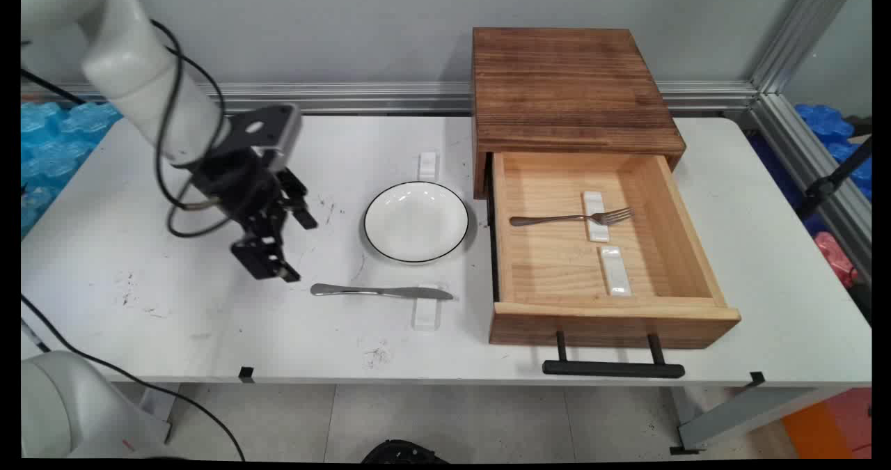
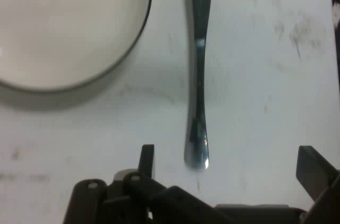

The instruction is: Pick up the knife from the right of the white plate

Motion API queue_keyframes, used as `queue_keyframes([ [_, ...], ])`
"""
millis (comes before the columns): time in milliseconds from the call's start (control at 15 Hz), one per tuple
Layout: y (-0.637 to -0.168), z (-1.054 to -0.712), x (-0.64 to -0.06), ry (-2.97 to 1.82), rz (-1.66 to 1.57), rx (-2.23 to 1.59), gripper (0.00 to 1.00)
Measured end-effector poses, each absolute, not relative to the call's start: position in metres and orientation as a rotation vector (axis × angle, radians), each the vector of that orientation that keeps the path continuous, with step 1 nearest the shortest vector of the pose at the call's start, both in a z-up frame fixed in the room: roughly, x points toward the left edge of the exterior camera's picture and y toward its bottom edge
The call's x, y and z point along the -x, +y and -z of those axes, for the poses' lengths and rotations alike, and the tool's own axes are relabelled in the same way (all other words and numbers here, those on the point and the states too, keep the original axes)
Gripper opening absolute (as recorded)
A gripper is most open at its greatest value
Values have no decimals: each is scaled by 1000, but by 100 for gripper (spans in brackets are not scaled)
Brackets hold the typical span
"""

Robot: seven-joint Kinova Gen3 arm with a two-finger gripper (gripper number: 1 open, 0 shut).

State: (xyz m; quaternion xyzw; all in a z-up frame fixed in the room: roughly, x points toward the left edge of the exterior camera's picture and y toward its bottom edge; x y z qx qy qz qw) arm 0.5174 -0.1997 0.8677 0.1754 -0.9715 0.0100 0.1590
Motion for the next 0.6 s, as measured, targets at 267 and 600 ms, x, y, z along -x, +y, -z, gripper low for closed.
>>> queue_keyframes([
  [267, -207, -848, -494, -2761, -34, -506, 100],
  [600, -215, -820, -471, -2762, -41, -505, 100],
])
